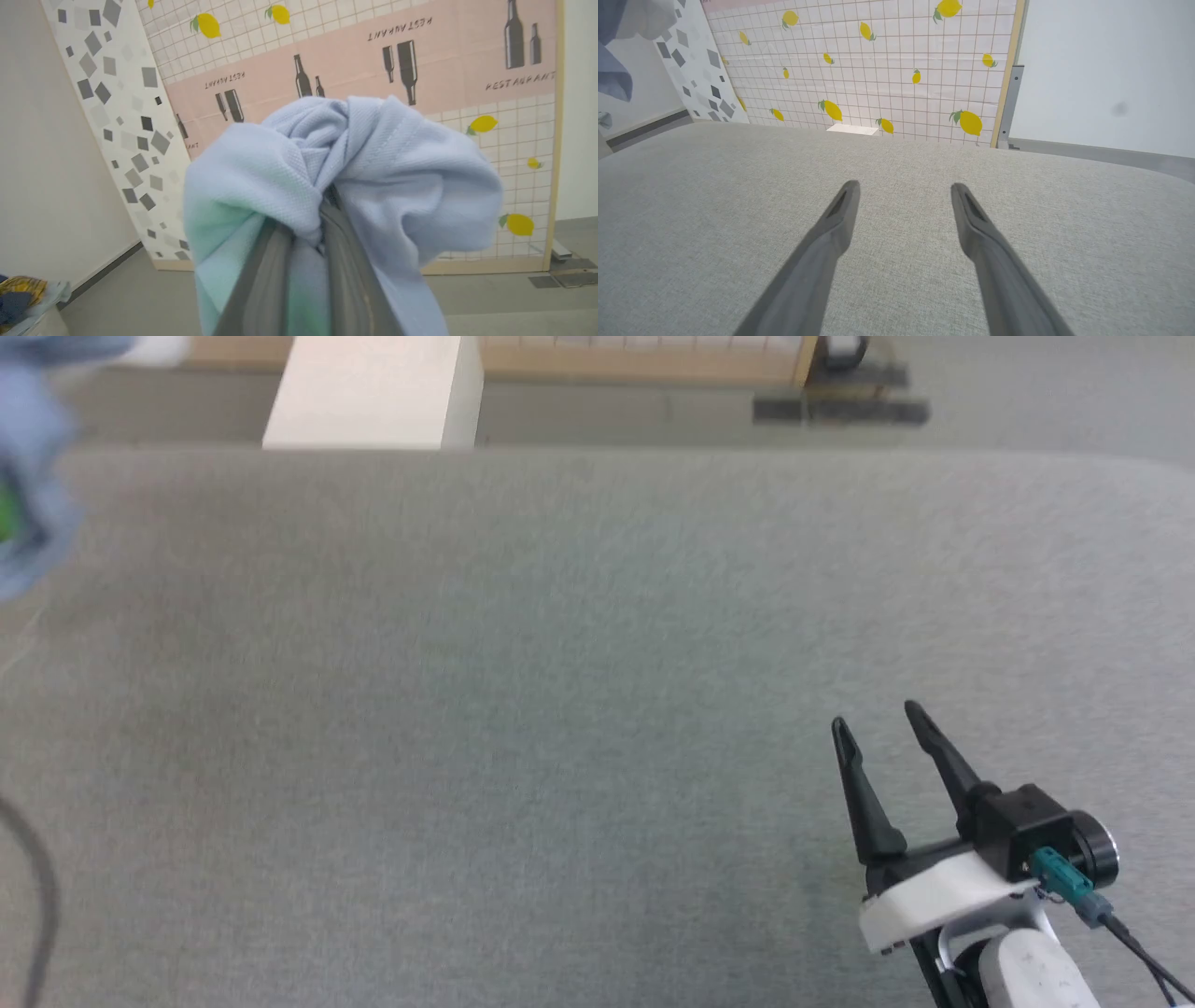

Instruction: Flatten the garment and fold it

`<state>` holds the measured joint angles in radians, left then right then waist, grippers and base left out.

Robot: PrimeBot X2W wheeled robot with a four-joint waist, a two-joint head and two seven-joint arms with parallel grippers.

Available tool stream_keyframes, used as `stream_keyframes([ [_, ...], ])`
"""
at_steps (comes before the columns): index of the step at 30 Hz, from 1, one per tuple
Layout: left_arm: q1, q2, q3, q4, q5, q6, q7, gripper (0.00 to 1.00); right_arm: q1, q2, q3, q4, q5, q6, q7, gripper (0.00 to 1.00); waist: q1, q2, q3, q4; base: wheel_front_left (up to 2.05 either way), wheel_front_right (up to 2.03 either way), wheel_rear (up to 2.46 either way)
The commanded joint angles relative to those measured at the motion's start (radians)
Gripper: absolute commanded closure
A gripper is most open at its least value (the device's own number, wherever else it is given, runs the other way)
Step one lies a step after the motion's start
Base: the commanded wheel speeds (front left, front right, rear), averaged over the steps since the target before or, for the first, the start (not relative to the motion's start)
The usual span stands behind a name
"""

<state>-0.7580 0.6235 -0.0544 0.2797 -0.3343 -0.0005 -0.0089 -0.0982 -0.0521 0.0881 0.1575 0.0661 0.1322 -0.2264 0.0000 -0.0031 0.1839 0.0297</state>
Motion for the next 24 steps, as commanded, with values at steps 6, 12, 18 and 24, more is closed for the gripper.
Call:
stream_keyframes([
  [6,-0.072,-0.173,-0.148,-0.079,0.000,-0.029,0.050,1.00,0.040,0.002,-0.010,-0.022,0.011,-0.002,0.010,0.00,0.0000,0.0031,-0.139,-0.120,0.00,0.00,0.00],
  [12,-0.025,-0.328,-0.268,-0.069,-0.056,-0.049,0.131,1.00,0.054,0.002,0.000,-0.040,0.014,-0.002,0.029,0.00,0.0000,0.0031,-0.145,-0.176,0.00,0.00,0.00],
  [18,0.115,-0.438,-0.384,0.048,-0.116,-0.053,0.281,1.00,0.068,0.002,0.009,-0.050,0.015,-0.002,0.048,0.00,0.0000,0.0031,-0.138,-0.216,0.00,0.00,0.00],
  [24,0.259,-0.508,-0.486,0.198,-0.194,-0.068,0.501,1.00,0.073,0.002,0.010,-0.052,0.014,-0.002,0.061,0.00,0.0000,0.0031,-0.126,-0.227,0.00,0.00,0.00],
])
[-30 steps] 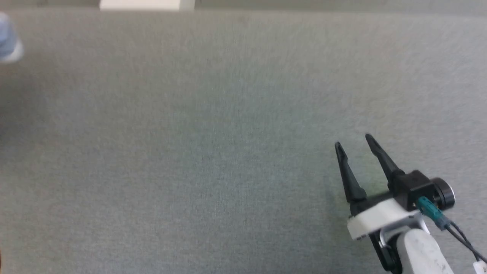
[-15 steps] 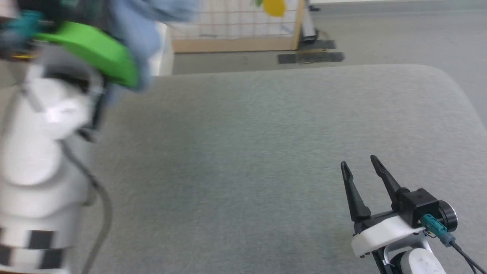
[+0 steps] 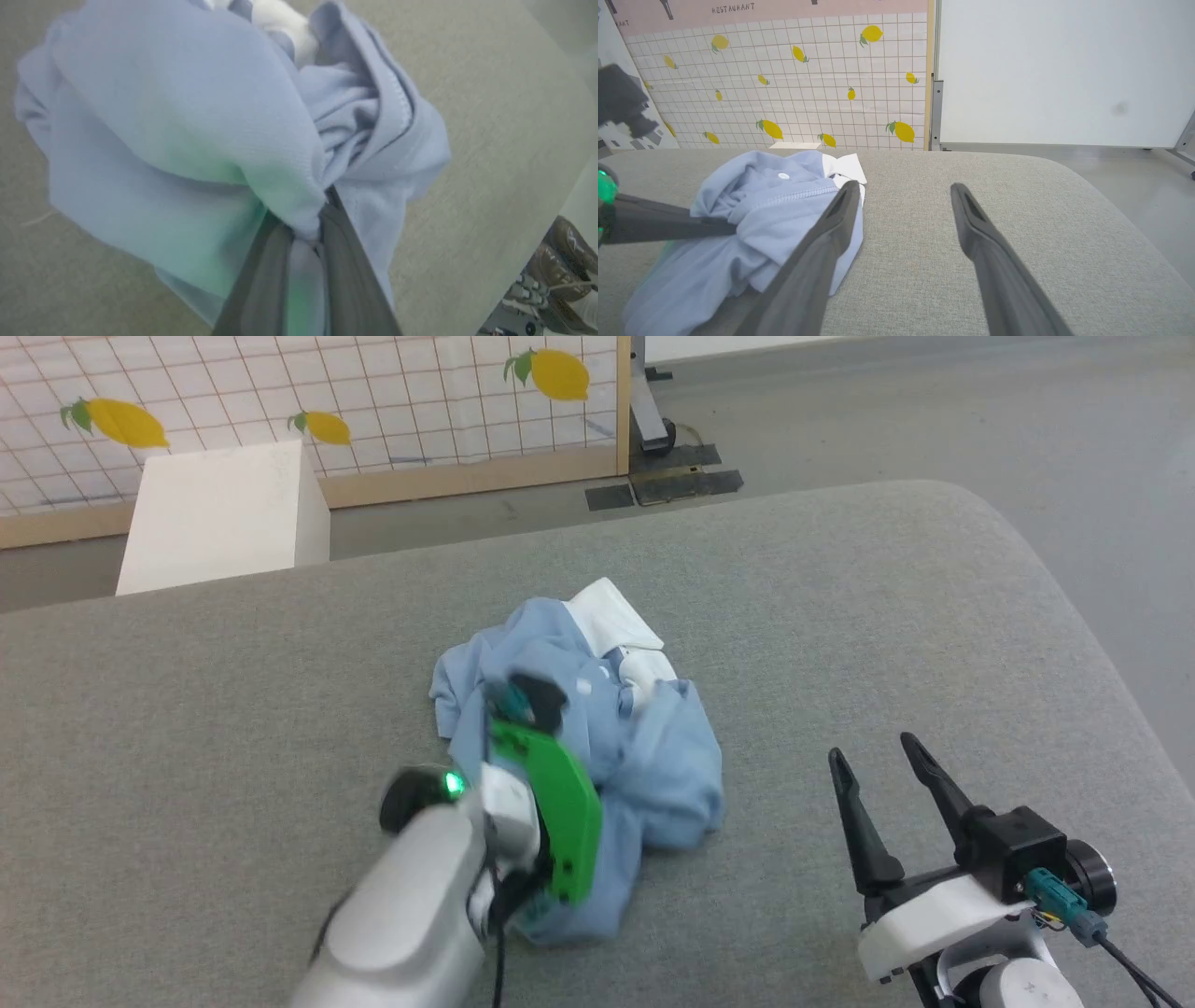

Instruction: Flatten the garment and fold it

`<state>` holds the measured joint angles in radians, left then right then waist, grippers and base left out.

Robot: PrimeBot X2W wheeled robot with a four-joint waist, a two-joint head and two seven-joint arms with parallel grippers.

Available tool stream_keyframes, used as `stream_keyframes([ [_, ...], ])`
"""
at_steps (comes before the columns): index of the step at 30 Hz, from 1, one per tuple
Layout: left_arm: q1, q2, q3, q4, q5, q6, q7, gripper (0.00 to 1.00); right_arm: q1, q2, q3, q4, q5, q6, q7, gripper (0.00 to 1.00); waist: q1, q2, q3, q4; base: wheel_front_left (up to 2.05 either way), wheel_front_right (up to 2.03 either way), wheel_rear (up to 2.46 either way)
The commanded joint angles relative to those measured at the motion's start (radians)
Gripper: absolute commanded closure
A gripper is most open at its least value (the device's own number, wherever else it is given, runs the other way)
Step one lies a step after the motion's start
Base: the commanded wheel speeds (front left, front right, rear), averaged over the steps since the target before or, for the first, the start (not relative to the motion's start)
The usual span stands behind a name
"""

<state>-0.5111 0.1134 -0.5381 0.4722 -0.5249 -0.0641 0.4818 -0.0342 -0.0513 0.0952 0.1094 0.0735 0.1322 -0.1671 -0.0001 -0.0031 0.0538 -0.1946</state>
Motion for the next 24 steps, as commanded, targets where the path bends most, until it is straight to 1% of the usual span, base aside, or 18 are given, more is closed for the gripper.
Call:
stream_keyframes([
  [1,0.025,0.000,-0.018,0.021,-0.008,-0.007,0.041,1.00,0.009,0.001,0.004,-0.005,0.007,-0.002,0.003,0.00,0.0001,0.0031,0.006,-0.002,0.00,0.00,0.00],
  [4,0.068,-0.006,-0.052,0.059,-0.027,-0.006,0.140,1.00,0.009,0.001,0.009,-0.007,0.008,-0.002,0.007,0.00,0.0001,0.0031,0.007,0.003,0.00,0.00,0.00],
  [7,0.096,-0.006,-0.060,0.060,-0.046,0.003,0.194,1.00,0.011,0.001,0.013,-0.007,0.011,-0.002,0.011,0.00,0.0001,0.0031,0.008,0.014,0.00,0.00,0.00],
  [8,0.103,-0.003,-0.058,0.050,-0.047,0.010,0.192,0.46,0.011,0.001,0.015,-0.006,0.012,-0.002,0.011,0.00,0.0001,0.0031,0.007,0.018,0.00,0.00,0.00],
  [9,0.110,-0.003,-0.051,0.039,-0.051,0.017,0.182,0.11,0.012,0.001,0.016,-0.005,0.013,-0.002,0.011,0.00,0.0001,0.0031,0.006,0.020,0.00,0.00,0.00],
  [10,0.121,-0.002,-0.038,0.023,-0.058,0.026,0.165,0.00,0.012,0.001,0.018,-0.005,0.014,-0.002,0.011,0.00,0.0001,0.0031,0.005,0.023,0.00,0.00,0.00],
  [13,0.146,0.012,-0.007,-0.041,-0.055,0.048,0.083,0.00,0.011,0.001,0.019,-0.005,0.014,-0.002,0.013,0.00,0.0001,0.0031,-0.001,0.030,0.00,0.00,0.00],
  [15,0.165,0.024,0.023,-0.098,-0.043,0.066,-0.009,0.00,0.013,0.001,0.018,-0.007,0.013,-0.002,0.014,0.00,0.0001,0.0031,-0.004,0.034,0.00,0.00,0.00],
  [20,0.217,0.063,0.119,-0.231,0.014,0.138,-0.289,0.00,0.013,0.001,0.009,-0.021,0.010,-0.002,0.012,0.00,0.0001,0.0031,0.002,0.046,0.00,0.00,0.00],
  [22,0.229,0.079,0.152,-0.263,0.039,0.162,-0.384,0.00,0.010,0.001,0.007,-0.025,0.010,-0.002,0.010,0.00,0.0001,0.0031,0.007,0.047,0.00,0.00,0.00],
  [24,0.234,0.093,0.177,-0.275,0.058,0.181,-0.452,0.00,0.006,0.001,0.009,-0.028,0.010,-0.002,0.007,0.00,0.0001,0.0031,0.016,0.046,0.00,0.00,0.00],
])
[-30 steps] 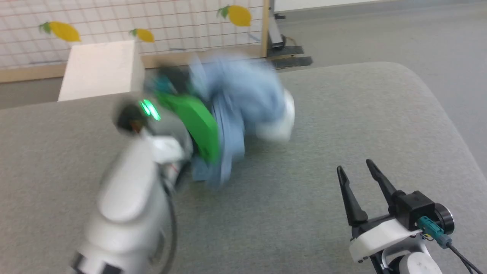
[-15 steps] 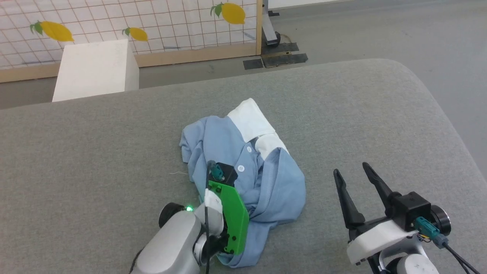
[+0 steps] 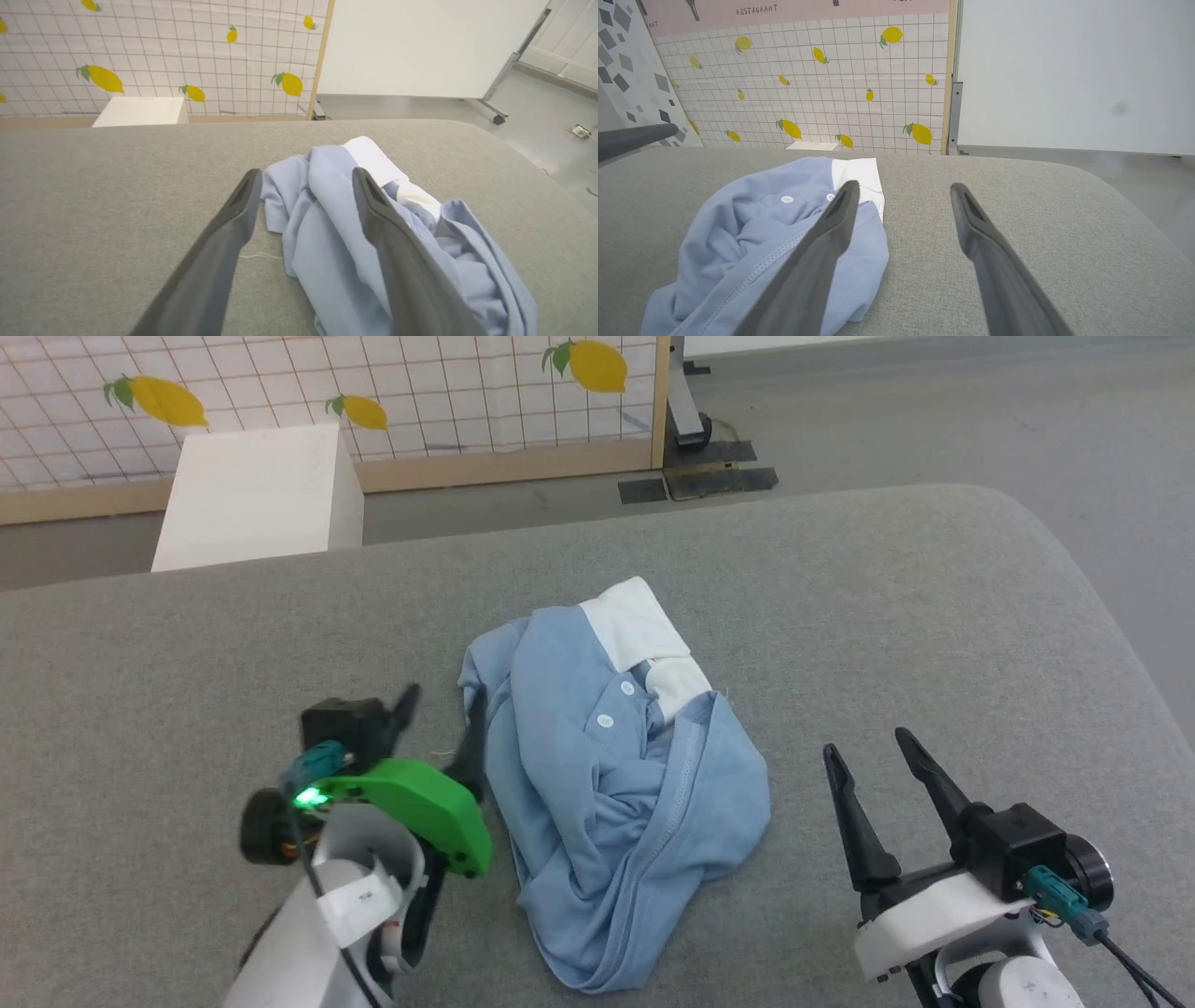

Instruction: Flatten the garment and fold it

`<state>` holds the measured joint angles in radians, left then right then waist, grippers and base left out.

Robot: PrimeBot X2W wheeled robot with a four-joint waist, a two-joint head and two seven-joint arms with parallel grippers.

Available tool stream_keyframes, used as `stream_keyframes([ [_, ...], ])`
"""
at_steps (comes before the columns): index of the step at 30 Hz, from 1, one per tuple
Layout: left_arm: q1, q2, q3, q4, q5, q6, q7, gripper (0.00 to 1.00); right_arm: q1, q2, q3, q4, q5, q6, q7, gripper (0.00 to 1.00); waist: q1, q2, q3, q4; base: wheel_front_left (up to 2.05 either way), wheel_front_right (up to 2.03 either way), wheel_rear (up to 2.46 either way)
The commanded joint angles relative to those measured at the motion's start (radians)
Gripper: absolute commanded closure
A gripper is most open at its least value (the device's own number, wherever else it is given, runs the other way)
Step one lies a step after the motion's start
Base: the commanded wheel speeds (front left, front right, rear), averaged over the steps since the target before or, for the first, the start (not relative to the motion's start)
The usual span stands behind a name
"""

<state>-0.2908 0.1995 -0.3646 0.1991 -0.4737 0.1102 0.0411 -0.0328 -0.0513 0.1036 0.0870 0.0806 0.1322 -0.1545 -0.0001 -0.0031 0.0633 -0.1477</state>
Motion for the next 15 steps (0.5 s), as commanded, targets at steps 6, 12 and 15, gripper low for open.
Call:
stream_keyframes([
  [6,-0.056,0.019,0.036,0.056,0.041,0.029,-0.106,0.00,-0.017,0.001,0.006,-0.011,0.009,-0.002,-0.018,0.00,0.0001,0.0031,0.058,-0.021,0.00,0.00,0.00],
  [12,-0.234,0.015,0.057,0.242,0.027,0.016,-0.074,0.00,-0.060,0.001,0.025,-0.001,0.023,-0.002,-0.031,0.00,0.0001,0.0031,0.137,-0.072,0.00,0.00,0.00],
  [15,-0.321,0.017,0.060,0.351,0.008,0.006,0.009,0.00,-0.080,0.001,0.034,0.011,0.031,-0.002,-0.041,0.00,0.0001,0.0031,0.172,-0.104,0.00,0.00,0.00],
])
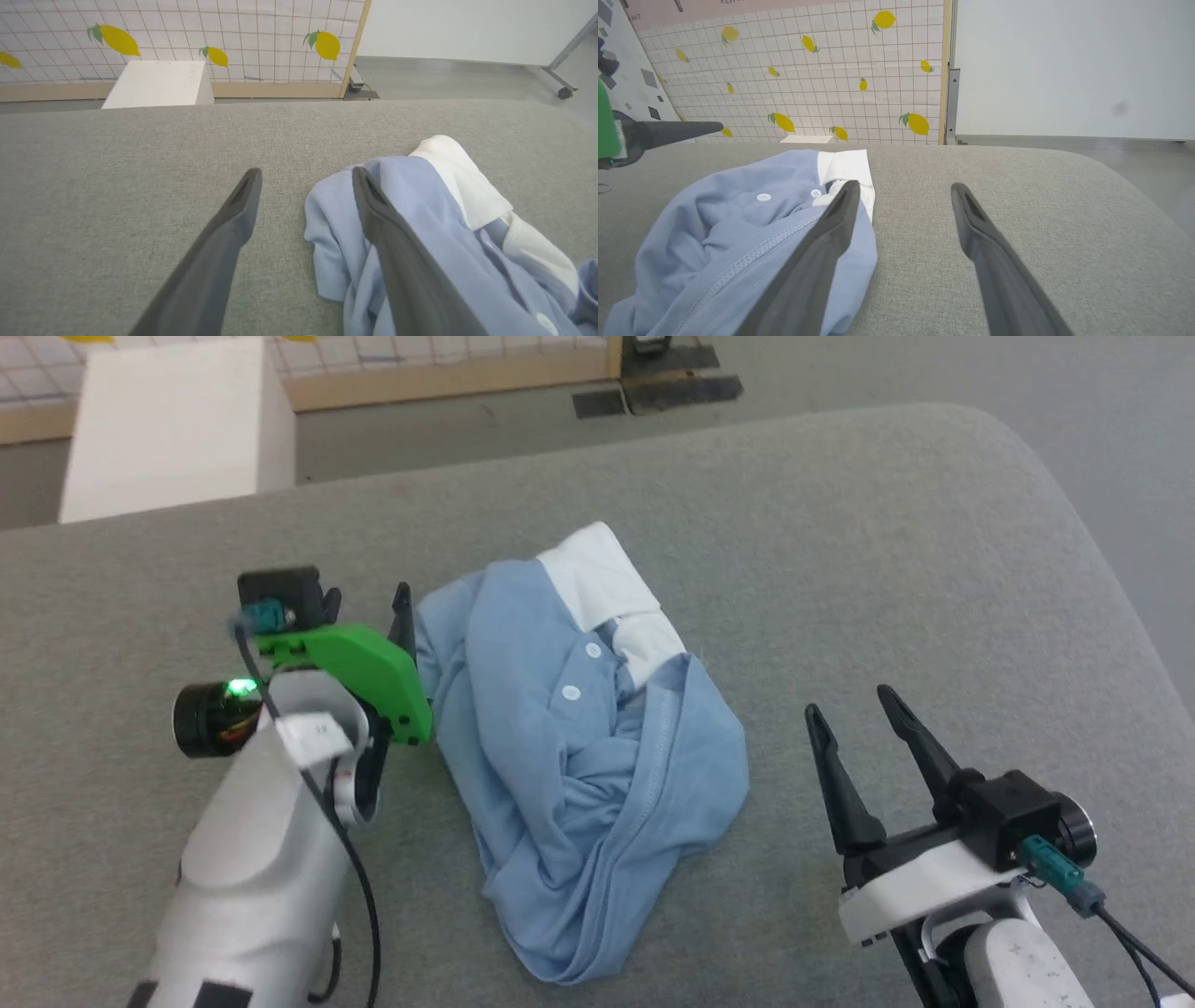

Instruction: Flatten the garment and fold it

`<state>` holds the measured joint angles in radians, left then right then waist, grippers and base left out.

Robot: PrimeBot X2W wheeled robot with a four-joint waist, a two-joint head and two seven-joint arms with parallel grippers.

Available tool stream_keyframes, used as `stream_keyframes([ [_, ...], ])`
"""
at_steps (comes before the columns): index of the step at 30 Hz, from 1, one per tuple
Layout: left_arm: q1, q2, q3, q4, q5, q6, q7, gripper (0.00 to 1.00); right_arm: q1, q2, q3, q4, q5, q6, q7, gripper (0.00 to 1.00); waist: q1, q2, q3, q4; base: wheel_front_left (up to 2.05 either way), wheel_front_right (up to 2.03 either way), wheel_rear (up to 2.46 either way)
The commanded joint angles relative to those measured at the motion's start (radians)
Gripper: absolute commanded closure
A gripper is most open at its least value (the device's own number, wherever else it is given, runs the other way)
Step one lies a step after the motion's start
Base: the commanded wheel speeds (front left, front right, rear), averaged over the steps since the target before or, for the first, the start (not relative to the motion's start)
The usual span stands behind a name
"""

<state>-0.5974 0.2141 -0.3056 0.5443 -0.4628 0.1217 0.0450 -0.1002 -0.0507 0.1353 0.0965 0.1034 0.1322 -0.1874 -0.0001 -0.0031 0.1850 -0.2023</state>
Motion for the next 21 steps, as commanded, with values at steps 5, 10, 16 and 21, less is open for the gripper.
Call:
stream_keyframes([
  [5,-0.114,0.014,-0.006,0.140,-0.032,-0.019,0.173,0.00,-0.036,0.000,0.009,0.024,0.021,-0.002,-0.025,0.00,0.0001,0.0031,0.089,-0.091,0.00,0.00,0.00],
  [10,-0.142,0.017,-0.025,0.226,-0.051,0.005,0.373,0.00,-0.039,0.000,0.004,0.041,0.029,-0.002,-0.039,0.00,0.0001,0.0031,0.097,-0.107,0.00,0.00,0.00],
  [16,-0.098,0.029,-0.061,0.181,-0.051,-0.011,0.460,1.00,-0.036,0.000,-0.005,0.051,0.025,-0.002,-0.045,0.00,0.0001,0.0031,0.076,-0.085,0.00,0.00,0.00],
  [21,-0.027,0.029,-0.010,0.023,-0.039,0.024,0.185,1.00,-0.032,0.000,-0.009,0.049,0.017,-0.002,-0.044,0.00,0.0001,0.0031,0.046,-0.037,0.00,0.00,0.00],
])
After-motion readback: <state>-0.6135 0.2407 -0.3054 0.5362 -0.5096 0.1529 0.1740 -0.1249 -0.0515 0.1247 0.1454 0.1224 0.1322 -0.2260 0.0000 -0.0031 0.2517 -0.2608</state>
